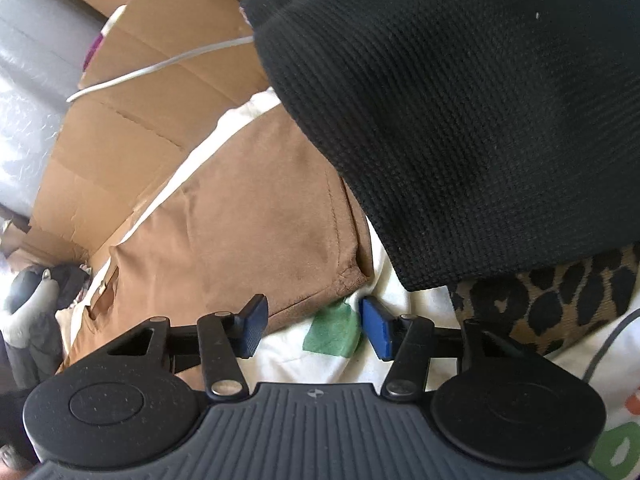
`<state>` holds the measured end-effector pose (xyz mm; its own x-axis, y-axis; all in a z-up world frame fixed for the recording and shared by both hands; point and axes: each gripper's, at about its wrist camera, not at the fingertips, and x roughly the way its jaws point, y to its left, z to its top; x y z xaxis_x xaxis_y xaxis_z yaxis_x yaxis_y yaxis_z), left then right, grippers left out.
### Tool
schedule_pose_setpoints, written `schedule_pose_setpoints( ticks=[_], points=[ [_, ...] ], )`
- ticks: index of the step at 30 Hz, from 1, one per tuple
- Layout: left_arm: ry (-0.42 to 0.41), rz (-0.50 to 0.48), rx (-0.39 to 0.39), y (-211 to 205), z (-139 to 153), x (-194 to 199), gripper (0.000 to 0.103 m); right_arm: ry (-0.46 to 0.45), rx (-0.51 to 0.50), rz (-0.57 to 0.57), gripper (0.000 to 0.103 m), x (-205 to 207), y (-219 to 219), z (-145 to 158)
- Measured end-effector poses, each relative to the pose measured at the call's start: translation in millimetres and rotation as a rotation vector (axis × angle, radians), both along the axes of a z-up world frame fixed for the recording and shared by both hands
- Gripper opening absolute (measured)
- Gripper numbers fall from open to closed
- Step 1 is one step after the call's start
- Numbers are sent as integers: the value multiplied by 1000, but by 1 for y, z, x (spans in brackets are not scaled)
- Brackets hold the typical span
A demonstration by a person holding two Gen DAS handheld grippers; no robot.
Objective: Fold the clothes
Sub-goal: 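Lower the right tool onto the shirt side edge and close it, then fold the gripped shirt side edge inward with the right tool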
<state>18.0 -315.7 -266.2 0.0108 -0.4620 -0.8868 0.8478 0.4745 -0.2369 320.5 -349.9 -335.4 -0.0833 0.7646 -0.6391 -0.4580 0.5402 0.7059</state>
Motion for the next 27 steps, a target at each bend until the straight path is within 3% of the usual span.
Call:
schedule_pose_setpoints(
  ticks=[10, 12, 13, 17, 27],
  points=[
    [19, -9, -24, 2, -18, 0, 20, -51, -2, -58, 47, 2, 10, 1],
    [20, -12, -35, 4, -19, 0, 20, -59, 3, -61, 24, 3, 12, 0],
    [21, -13, -39, 4, -20, 0, 20, -53, 6, -56, 1, 5, 14, 0],
    [15, -27, -55, 8, -19, 0, 19, -84, 58, -62, 2, 13, 7, 9],
    [15, -102, -106, 8, -10, -11, 6, -145, 117, -21, 2, 21, 9, 28]
  ],
)
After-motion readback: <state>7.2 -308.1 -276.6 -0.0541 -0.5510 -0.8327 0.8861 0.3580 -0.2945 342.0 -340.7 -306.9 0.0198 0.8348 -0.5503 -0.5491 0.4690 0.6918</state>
